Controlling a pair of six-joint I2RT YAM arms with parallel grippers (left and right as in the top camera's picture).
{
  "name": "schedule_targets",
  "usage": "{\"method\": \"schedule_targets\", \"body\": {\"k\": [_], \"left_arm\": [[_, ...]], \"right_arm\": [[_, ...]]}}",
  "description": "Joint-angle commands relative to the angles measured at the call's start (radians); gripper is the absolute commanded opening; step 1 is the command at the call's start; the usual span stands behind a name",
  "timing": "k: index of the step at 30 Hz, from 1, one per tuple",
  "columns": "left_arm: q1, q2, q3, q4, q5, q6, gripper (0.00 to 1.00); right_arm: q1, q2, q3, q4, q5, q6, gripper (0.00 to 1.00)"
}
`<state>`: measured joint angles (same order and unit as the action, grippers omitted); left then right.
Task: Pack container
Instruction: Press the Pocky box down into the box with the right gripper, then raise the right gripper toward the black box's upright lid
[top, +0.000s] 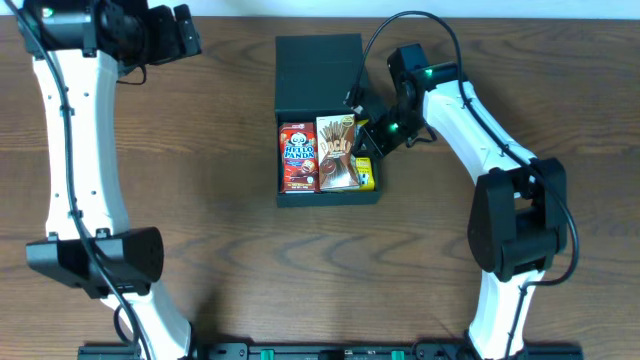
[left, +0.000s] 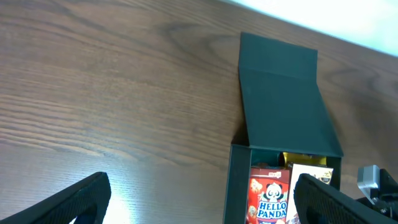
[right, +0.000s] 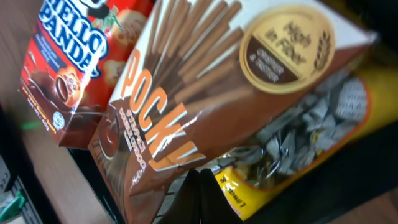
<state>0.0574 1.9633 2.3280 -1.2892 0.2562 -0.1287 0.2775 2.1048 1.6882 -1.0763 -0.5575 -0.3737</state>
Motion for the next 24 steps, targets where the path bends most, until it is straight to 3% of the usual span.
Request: {"method": "schedule_targets", "body": {"k": [1, 10, 24], "left_arm": [[-0.004, 0.011, 0.002, 0.003, -0.002, 0.018, 0.95], [-0.005, 0.011, 0.002, 0.019, -0.005, 0.021, 0.95], [-0.005, 0.011, 0.002, 0.034, -0.005, 0.056, 0.95]], "right_arm": [[0.004, -0.047, 0.064, -0.023, 0.004, 0.022, 0.01], [0.039, -0.122, 0.084, -0.034, -0.098, -0.011, 0.01], [0.063, 0.045, 0.005, -0.027, -0.043, -0.010, 0.01]]}}
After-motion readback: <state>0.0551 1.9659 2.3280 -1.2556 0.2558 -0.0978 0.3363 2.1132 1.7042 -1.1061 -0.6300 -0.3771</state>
